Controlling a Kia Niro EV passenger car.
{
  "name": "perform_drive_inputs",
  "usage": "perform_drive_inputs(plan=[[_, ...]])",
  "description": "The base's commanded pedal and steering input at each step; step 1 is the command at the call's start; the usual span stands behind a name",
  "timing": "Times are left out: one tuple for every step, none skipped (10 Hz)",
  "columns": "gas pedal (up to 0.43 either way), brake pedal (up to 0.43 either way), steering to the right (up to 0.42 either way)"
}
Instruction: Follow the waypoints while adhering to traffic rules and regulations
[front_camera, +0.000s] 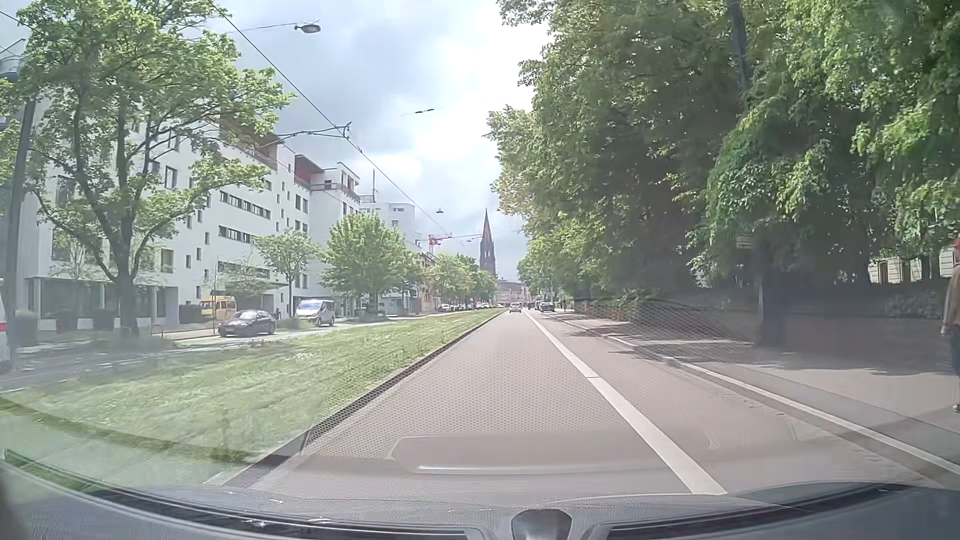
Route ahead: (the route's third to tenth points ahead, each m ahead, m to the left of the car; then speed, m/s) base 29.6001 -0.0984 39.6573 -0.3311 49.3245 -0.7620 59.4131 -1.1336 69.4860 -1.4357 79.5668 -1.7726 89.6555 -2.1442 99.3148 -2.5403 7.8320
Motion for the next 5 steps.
perform_drive_inputs(plan=[[0.157,0.0,0.011],[0.157,0.0,0.011],[0.157,0.0,0.01],[0.157,0.0,0.009],[0.157,0.0,0.006]])
